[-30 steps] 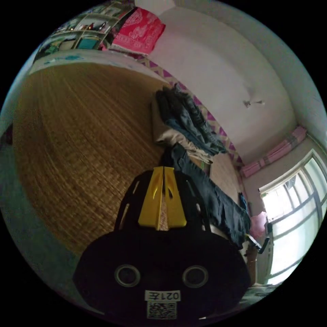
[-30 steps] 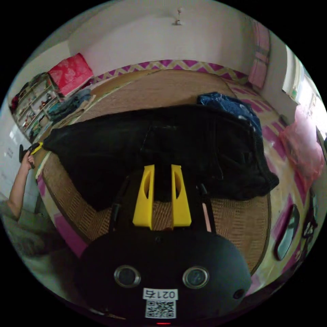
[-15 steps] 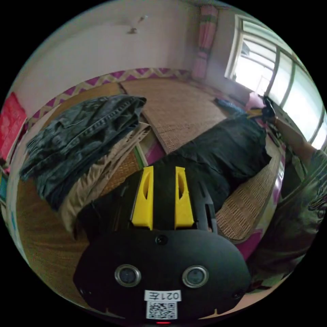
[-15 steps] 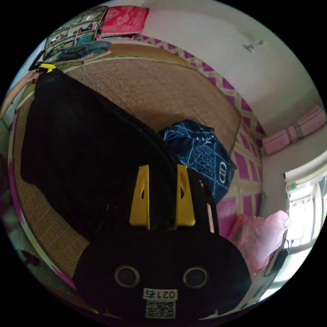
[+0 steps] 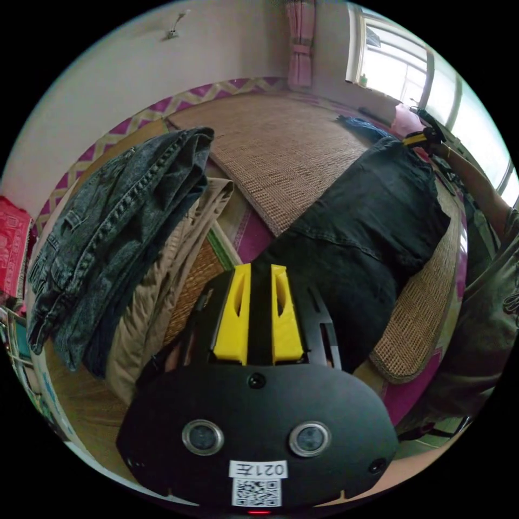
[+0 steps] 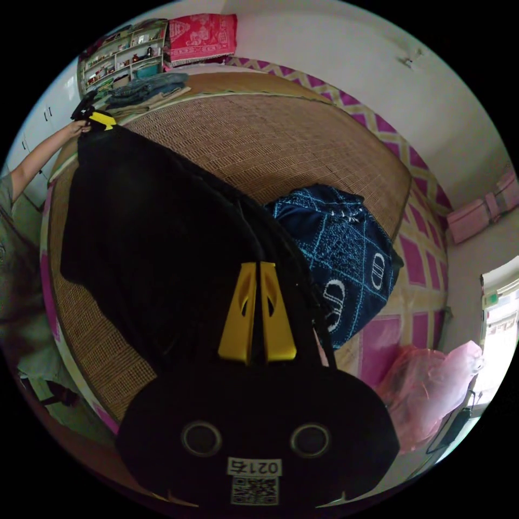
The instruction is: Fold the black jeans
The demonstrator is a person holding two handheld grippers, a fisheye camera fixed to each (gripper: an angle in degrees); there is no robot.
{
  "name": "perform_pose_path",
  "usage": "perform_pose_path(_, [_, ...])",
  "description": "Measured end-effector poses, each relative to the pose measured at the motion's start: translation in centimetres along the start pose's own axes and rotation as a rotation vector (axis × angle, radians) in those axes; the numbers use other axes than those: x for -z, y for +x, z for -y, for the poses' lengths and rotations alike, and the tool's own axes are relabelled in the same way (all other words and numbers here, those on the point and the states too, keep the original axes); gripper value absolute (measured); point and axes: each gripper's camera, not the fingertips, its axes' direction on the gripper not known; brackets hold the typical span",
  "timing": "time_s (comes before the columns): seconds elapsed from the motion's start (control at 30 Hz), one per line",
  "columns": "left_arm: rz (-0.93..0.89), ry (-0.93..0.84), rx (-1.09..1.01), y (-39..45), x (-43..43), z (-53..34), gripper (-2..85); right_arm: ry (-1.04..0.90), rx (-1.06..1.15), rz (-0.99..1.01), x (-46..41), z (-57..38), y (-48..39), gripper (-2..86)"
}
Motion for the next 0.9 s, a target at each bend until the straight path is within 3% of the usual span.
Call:
perform_pose_path(0.2, [-0.068, 0.092, 0.023, -0.7, 1.4, 0.5, 8.5, -0.004, -0.033, -0.004, 0.4, -0.5, 1.0, -1.0])
perform_pose_path(0.4, [-0.075, -0.079, -0.063, 0.5, -0.8, 2.7, 6.7, -0.019, -0.04, -0.025, 1.0, -1.2, 1.6, -1.0])
perform_pose_path(0.47, [-0.059, -0.007, -0.068, 0.8, 0.9, 2.4, 0.5, -0.014, -0.041, -0.028, 1.6, -1.8, 1.9, -1.0])
perform_pose_path(0.63, [-0.089, 0.167, -0.028, 1.3, 6.8, -0.3, -0.8, 0.034, -0.047, -0.007, 4.3, -3.8, 2.3, -1.0])
perform_pose_path(0.77, [-0.036, 0.31, -0.079, 4.9, 15.0, -5.5, -0.8, 0.188, -0.005, 0.002, 11.0, -8.3, 0.4, -1.0])
perform_pose_path(0.9, [0.044, 0.295, -0.06, 7.5, 18.0, -8.8, -0.3, 0.31, 0.036, -0.016, 16.4, -13.7, -2.6, -1.0])
